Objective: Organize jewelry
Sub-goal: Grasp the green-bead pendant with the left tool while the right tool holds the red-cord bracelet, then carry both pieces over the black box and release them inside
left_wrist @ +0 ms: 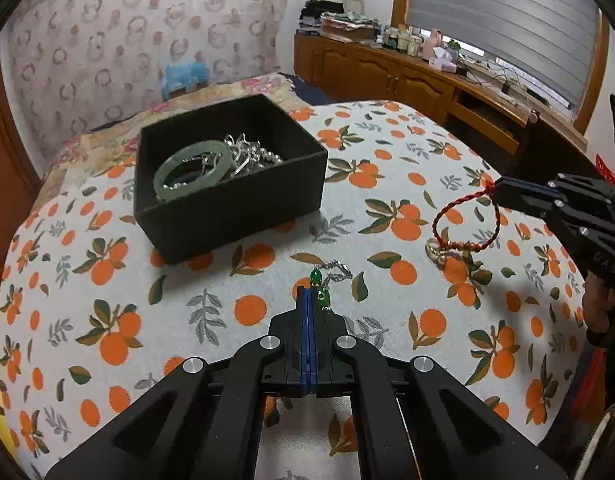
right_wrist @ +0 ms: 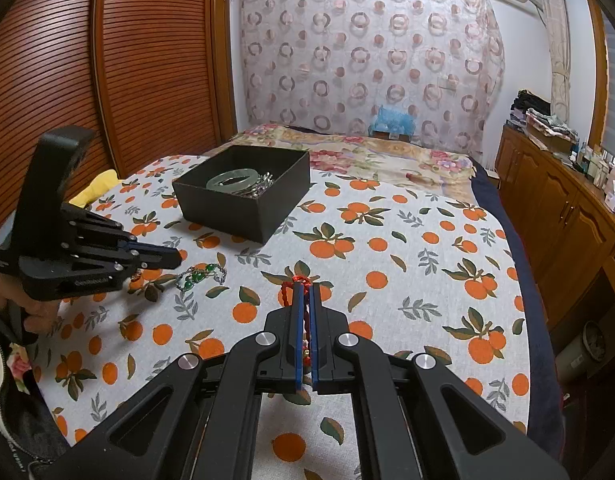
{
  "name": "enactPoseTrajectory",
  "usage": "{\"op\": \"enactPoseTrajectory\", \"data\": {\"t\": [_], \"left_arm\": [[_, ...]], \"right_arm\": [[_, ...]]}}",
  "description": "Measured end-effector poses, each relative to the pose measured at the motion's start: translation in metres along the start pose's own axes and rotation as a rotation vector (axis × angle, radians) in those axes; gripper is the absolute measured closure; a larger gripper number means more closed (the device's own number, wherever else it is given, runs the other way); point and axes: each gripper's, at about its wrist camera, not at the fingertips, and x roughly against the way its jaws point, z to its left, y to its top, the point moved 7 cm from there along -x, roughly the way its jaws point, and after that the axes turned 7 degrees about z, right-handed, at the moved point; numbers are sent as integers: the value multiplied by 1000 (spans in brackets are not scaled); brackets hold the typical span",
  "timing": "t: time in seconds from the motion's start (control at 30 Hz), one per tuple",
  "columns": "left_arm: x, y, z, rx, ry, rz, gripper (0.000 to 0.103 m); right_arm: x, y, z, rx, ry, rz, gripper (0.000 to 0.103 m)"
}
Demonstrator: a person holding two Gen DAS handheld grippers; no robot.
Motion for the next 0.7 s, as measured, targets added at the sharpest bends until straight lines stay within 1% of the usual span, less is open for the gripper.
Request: {"op": "enactPoseTrajectory", "data": {"t": [0.5, 0.53, 0.6, 0.63, 0.67, 0.7], "left_arm": [[-10, -1, 9, 24, -8, 24, 103], [-12, -1, 8, 20, -5, 31, 101], [-12, -2, 9, 18, -3, 35, 91], [-12, -2, 8, 14, -2, 36, 83], [-13, -2, 7, 10, -5, 37, 80], [-13, -3, 6, 7, -5, 38, 80]], "right_arm": [[-1, -1, 1, -1, 0, 1, 100], [-2, -1, 1, -1, 0, 0, 100], [-1, -1, 1, 2, -1, 1, 100], [-1, -1, 1, 3, 0, 2, 100], [-2, -1, 1, 4, 0, 3, 100], [-3, -2, 2, 5, 0, 4, 100]]}}
